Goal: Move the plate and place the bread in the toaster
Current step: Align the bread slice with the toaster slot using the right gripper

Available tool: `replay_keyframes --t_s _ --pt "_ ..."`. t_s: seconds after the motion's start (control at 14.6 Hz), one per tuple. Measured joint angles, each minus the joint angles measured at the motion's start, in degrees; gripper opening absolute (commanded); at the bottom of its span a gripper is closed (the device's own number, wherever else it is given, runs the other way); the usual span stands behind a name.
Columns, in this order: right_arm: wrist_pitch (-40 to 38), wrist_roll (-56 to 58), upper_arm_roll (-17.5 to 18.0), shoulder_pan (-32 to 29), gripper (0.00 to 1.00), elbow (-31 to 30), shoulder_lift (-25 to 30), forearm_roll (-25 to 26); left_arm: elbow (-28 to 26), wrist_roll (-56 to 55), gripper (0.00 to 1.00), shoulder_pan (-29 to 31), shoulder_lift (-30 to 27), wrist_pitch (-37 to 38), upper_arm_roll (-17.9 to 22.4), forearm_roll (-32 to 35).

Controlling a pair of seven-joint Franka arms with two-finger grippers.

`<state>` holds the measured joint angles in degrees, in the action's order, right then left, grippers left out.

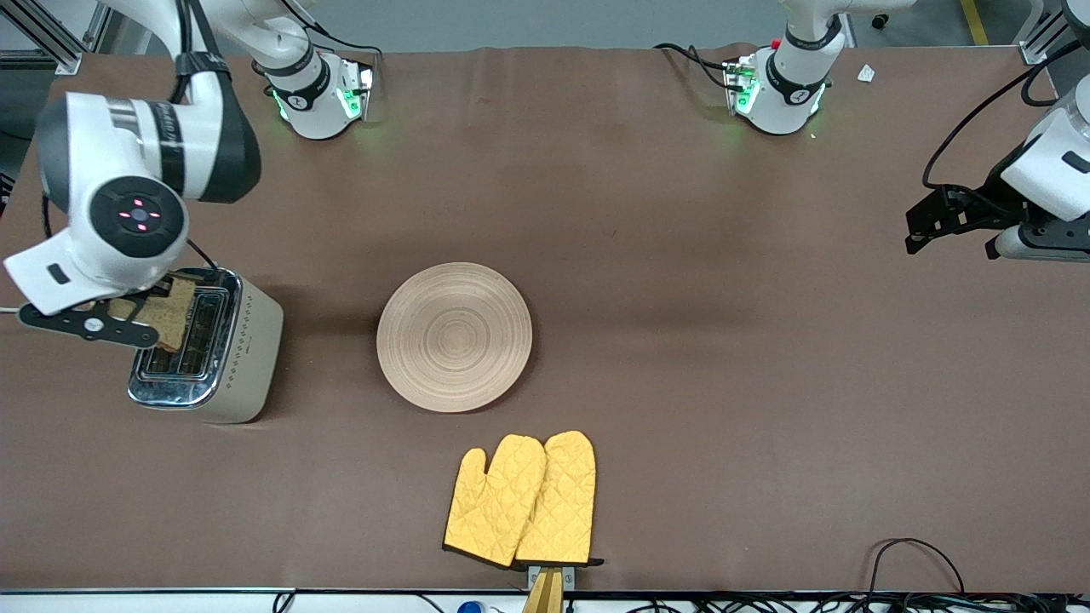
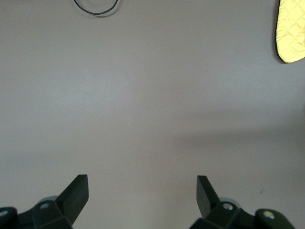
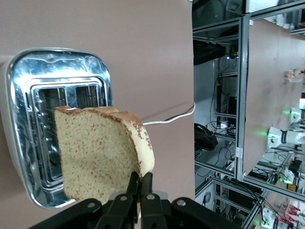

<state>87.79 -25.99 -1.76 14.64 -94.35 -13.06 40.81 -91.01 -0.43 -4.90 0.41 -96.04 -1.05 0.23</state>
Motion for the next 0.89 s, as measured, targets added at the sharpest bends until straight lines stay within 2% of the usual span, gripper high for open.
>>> replay_keyframes --t_s 0.34,0.89 --pt "0.32 -3.24 0.06 1.76 0.0 -1.35 -1.42 3.43 0.09 0.0 1.0 0.0 0.0 0.0 0.0 0.0" --pt "2.58 -5.36 -0.24 1.53 0.0 -3.44 -2.25 4.35 0.09 0.0 1.0 0.0 0.0 0.0 0.0 0.0"
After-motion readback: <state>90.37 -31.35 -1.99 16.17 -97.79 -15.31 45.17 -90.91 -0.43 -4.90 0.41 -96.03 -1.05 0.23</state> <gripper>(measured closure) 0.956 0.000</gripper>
